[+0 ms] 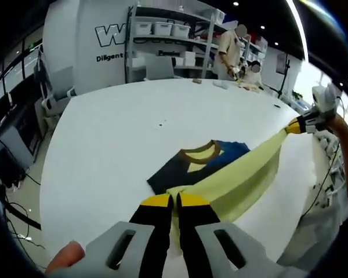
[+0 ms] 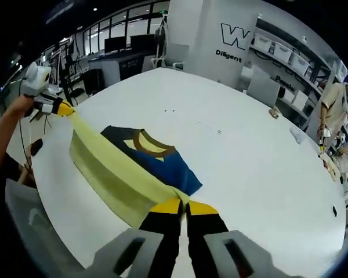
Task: Fold the garment on the visible template until the final outline fits inside the template.
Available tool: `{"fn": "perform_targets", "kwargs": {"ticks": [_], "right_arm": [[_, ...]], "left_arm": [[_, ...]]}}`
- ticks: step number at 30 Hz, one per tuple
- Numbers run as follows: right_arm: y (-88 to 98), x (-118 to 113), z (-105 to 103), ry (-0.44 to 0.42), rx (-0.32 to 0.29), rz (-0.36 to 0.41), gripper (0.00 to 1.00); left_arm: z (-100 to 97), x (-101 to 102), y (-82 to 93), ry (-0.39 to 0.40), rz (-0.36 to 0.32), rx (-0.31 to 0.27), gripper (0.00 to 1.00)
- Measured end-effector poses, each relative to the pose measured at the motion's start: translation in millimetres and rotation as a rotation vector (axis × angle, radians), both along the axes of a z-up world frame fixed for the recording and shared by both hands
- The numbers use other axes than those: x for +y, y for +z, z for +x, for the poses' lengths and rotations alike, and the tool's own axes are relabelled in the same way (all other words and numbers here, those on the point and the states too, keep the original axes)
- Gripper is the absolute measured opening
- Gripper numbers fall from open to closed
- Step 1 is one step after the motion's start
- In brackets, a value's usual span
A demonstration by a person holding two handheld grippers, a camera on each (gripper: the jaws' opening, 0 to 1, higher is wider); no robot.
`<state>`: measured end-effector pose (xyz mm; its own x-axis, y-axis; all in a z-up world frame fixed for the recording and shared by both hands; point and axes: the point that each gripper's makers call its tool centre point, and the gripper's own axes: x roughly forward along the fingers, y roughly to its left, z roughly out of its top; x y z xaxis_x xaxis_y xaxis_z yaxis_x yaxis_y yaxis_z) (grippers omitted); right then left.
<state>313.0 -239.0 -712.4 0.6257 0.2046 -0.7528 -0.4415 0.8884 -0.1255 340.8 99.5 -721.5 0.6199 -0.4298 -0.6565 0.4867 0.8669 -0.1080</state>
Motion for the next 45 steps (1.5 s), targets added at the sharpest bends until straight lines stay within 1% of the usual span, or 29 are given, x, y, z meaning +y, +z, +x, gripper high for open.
{"fn": "perform_targets", "kwargs": {"ticks": [6, 9, 11, 15, 18, 21, 29, 32, 39, 45], "right_arm": [[3.7, -0.2, 19.3, -0.004, -0.018, 0.000, 0.00], [2.3, -0.2, 33.4, -0.008, -0.023, 0.001, 0.00], [-0.3, 0.4, 41.9, -0.008, -0.025, -0.004, 0.00], [-5.1, 1.2, 53.4, -0.010, -0.028, -0.010, 0.00], [-12.2, -0.1, 65.4, -0.018, -0.031, -0.009, 0.00], [-17.8, -0.7, 70.6, -0.021, -0.031, -0.014, 0.00], [-41.1, -5.7, 88.9, -0.042, -0.030, -0.013, 0.00], [-53.1, -7.2, 94.2, -0.051, -0.027, -0.008, 0.00], [-77.3, -10.1, 102.5, -0.058, -0.024, -0.022, 0.00], [-95.2, -13.1, 109.0, -0.077, -0.022, -0.012, 0.00]], "left_arm": [[19.9, -3.0, 3.5, 0.001, 0.007, -0.012, 0.00], [35.4, -3.6, 3.8, 0.003, 0.009, -0.014, 0.00], [44.7, -4.4, 1.3, 0.003, 0.013, -0.013, 0.00], [54.9, -5.1, -4.2, 0.003, 0.023, -0.011, 0.00], [65.7, -5.0, -13.6, 0.009, 0.021, -0.003, 0.00], [70.6, -5.6, -20.7, 0.012, 0.020, 0.005, 0.00], [88.7, -8.1, -41.9, 0.020, 0.017, 0.014, 0.00], [95.0, -8.7, -50.2, 0.026, 0.015, 0.020, 0.00], [104.7, -11.6, -69.9, 0.033, 0.009, 0.026, 0.00], [110.4, -11.9, -88.1, 0.045, -0.003, 0.035, 0.00]]}}
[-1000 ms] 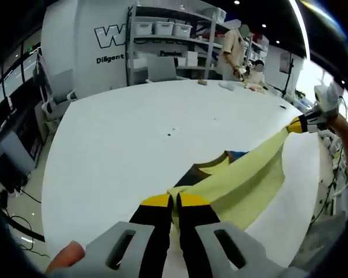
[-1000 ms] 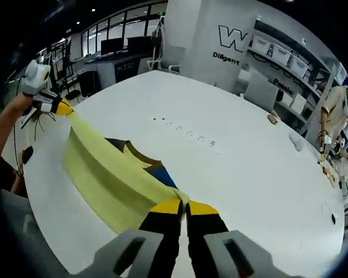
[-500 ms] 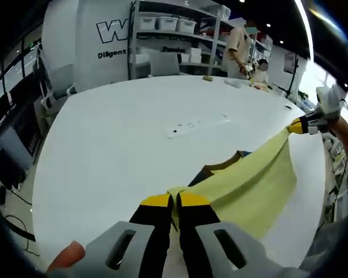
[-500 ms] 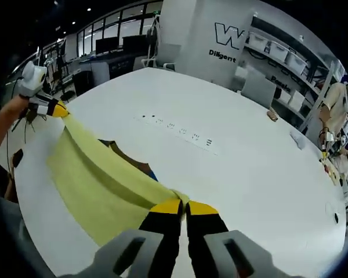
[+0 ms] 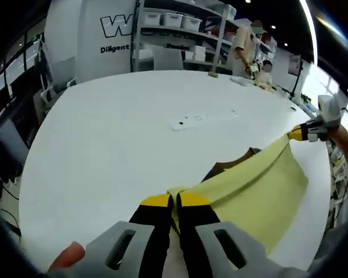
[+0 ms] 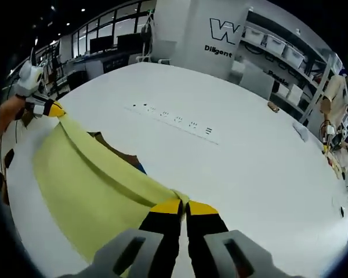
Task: Fold the garment on the visible template until the final outline fits inside the template.
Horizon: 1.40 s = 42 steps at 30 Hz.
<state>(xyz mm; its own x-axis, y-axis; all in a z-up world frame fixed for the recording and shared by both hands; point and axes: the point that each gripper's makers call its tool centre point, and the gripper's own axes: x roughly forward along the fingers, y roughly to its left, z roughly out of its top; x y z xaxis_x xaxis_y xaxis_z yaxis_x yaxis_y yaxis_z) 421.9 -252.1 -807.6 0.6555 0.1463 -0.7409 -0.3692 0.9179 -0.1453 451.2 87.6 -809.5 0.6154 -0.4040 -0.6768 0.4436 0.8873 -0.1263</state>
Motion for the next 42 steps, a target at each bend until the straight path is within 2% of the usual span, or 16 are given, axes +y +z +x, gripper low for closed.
{"fn": "perform_targets", "kwargs": {"ticks": [14, 23, 30, 37, 42], "right_arm": [[-33.6, -6.4, 11.7, -0.030, -0.015, -0.010, 0.00], [-55.1, -7.2, 6.2, -0.013, 0.007, -0.063, 0.00], [-56.4, -6.2, 6.9, 0.008, 0.007, -0.113, 0.00], [-53.9, -7.7, 7.1, -0.005, -0.009, -0.094, 0.01], [-44.4, -6.6, 3.7, -0.015, -0.041, -0.045, 0.05]], "left_arm": [[7.6, -0.2, -32.3, 0.014, -0.017, -0.019, 0.00], [5.5, -0.3, -44.5, 0.005, 0.000, -0.033, 0.00], [8.9, 0.6, -46.6, -0.015, 0.050, -0.079, 0.00], [9.9, 2.3, -45.2, 0.003, 0.057, -0.090, 0.03], [6.3, 3.1, -40.1, -0.007, 0.070, -0.099, 0.03]]}}
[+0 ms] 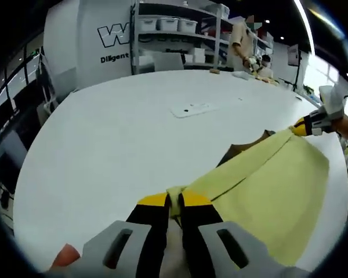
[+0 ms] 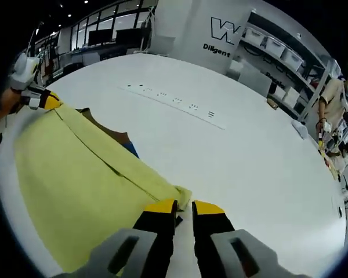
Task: Fold the garment on the visible template until the final outline fits inside the template.
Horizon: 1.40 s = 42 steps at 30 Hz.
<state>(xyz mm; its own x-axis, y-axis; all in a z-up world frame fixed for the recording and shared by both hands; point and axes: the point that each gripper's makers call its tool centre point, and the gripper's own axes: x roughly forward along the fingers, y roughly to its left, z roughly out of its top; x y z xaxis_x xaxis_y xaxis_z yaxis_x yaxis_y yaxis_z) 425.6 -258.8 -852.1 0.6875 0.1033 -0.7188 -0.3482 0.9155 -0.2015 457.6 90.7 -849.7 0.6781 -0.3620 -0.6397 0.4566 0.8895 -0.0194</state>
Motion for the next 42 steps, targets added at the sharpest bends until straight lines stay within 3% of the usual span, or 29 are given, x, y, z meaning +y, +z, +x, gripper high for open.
{"fn": "perform_targets", "kwargs": {"ticks": [6, 8, 12, 18, 23, 28, 36, 38, 42], "right_arm": [[12.3, -2.4, -7.9, -0.007, -0.042, 0.015, 0.05], [18.3, 0.6, -11.8, -0.008, -0.062, 0.062, 0.00], [11.3, 5.4, -12.1, 0.007, -0.033, 0.069, 0.00], [3.7, 27.0, 1.2, 0.080, -0.012, 0.054, 0.00], [-6.5, 30.9, 11.1, 0.089, 0.002, 0.049, 0.00], [-6.6, 29.0, 17.5, 0.087, -0.027, 0.047, 0.00], [-3.9, 28.5, 24.7, 0.083, -0.056, 0.048, 0.00], [-2.6, 28.1, 24.6, 0.083, -0.060, 0.047, 0.00], [-1.0, 27.3, 23.1, 0.082, -0.063, 0.047, 0.00]], "left_arm": [[-6.1, 2.3, 3.3, -0.017, 0.009, 0.000, 0.03], [-9.7, 6.0, 7.2, -0.021, 0.008, -0.002, 0.00], [-16.4, -0.3, 17.2, -0.034, 0.007, -0.035, 0.00], [-9.9, -3.5, 25.6, -0.030, 0.000, -0.079, 0.00], [-0.3, 0.9, 18.9, -0.019, -0.006, -0.062, 0.00], [8.7, 5.4, 16.8, 0.017, -0.041, -0.033, 0.00], [20.5, 4.9, 24.2, 0.030, -0.034, -0.071, 0.00], [18.0, 4.9, 27.6, 0.025, -0.031, -0.075, 0.00], [-0.1, 2.0, 22.3, -0.035, 0.010, -0.025, 0.00]]}}
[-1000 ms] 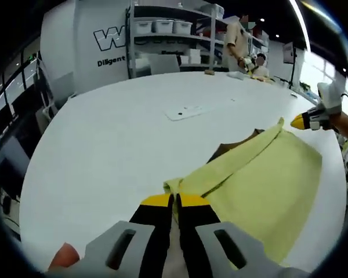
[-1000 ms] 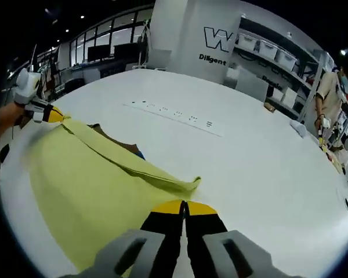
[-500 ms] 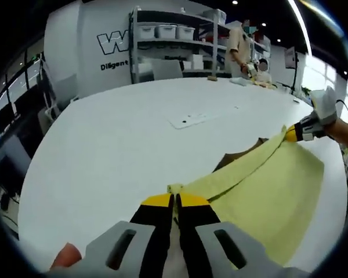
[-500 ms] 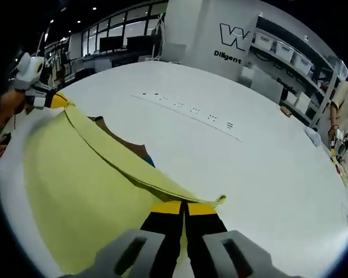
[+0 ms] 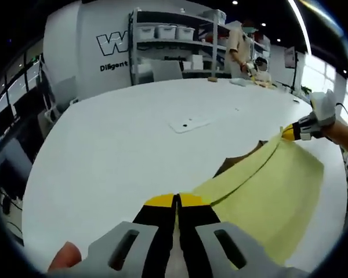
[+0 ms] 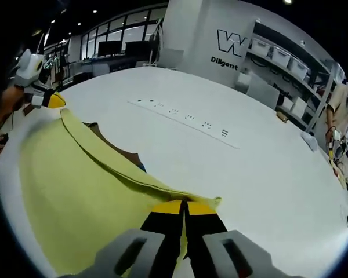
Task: Fold the garment on the visible template until the final outline fits inside the template.
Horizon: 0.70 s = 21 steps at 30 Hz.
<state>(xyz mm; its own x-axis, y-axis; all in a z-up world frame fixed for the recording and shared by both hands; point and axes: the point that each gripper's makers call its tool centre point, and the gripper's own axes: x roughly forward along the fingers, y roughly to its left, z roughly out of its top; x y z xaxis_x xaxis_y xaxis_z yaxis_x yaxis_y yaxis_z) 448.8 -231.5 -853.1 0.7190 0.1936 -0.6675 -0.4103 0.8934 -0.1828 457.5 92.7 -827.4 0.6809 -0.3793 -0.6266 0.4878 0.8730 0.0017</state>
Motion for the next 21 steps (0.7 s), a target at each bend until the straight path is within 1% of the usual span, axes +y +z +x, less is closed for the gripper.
{"fn": "perform_targets", "kwargs": {"ticks": [1, 3, 4, 5, 7, 8, 9, 10, 11, 12, 13, 17, 19, 21], "right_arm": [[-0.5, 0.0, 0.3, -0.001, 0.000, 0.002, 0.00], [-1.3, 0.1, 0.0, -0.003, 0.003, 0.003, 0.00], [-1.4, 0.2, -0.2, -0.003, 0.004, 0.003, 0.00], [-1.7, 0.3, -0.7, -0.004, 0.006, 0.004, 0.00], [-3.2, 0.6, -1.8, -0.004, 0.013, 0.004, 0.00], [-4.8, 1.1, -2.6, -0.003, 0.019, 0.004, 0.00], [-5.3, 1.4, -3.2, -0.003, 0.022, 0.006, 0.00], [-5.5, 1.6, -3.4, -0.002, 0.023, 0.006, 0.00], [-6.3, 2.3, -3.5, -0.001, 0.025, 0.005, 0.00], [-6.5, 2.8, -3.4, 0.001, 0.025, 0.005, 0.00], [-7.5, 3.9, -3.6, 0.005, 0.028, 0.006, 0.00], [-11.1, 3.8, -2.3, 0.004, 0.032, 0.011, 0.00], [-11.0, 3.5, -1.0, 0.003, 0.026, 0.010, 0.00], [-9.5, 4.3, 1.7, 0.005, 0.007, 0.012, 0.00]], "left_arm": [[-4.6, -0.6, -1.0, -0.010, 0.009, 0.009, 0.00], [-15.7, -6.2, -0.3, -0.052, 0.029, 0.005, 0.00], [-17.4, -7.0, -0.6, -0.059, 0.034, 0.007, 0.00], [-21.7, -9.3, -2.2, -0.069, 0.043, 0.019, 0.00], [-28.1, -13.9, -10.6, -0.112, 0.070, 0.048, 0.00], [-28.3, -12.3, -22.8, -0.118, 0.108, 0.073, 0.00], [-29.0, -7.3, -29.2, -0.114, 0.147, 0.094, 0.00], [-28.6, -6.4, -31.1, -0.112, 0.158, 0.098, 0.00], [-24.8, -9.6, -32.6, -0.121, 0.152, 0.080, 0.00], [-22.8, -10.8, -32.0, -0.118, 0.136, 0.076, 0.00], [-18.2, -14.6, -31.7, -0.114, 0.106, 0.072, 0.00], [-5.9, -17.3, -29.8, -0.110, 0.095, 0.047, 0.00], [2.4, -19.7, -27.6, -0.098, 0.065, 0.031, 0.00], [17.1, -19.8, -17.8, -0.050, 0.010, -0.017, 0.00]]}}
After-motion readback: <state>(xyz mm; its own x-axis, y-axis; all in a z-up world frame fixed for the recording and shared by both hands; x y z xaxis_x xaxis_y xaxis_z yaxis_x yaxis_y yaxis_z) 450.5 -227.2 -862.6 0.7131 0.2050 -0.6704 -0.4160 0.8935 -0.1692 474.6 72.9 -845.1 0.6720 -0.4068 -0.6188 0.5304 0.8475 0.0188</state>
